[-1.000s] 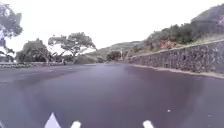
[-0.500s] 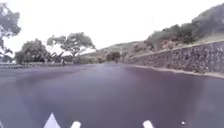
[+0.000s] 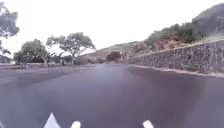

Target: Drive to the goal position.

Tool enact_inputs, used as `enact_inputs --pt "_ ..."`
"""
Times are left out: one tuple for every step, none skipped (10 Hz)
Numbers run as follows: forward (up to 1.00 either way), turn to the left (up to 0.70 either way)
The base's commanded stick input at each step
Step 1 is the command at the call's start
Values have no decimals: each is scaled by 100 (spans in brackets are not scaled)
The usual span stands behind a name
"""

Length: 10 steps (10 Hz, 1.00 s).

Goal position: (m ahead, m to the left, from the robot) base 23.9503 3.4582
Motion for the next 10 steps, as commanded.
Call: enact_inputs --pt "70 0" --pt "70 0" --pt "70 0" --pt "70 0" --pt "70 0" --pt "70 0" --pt "70 0" --pt "70 0" --pt "70 0" --pt "70 0"
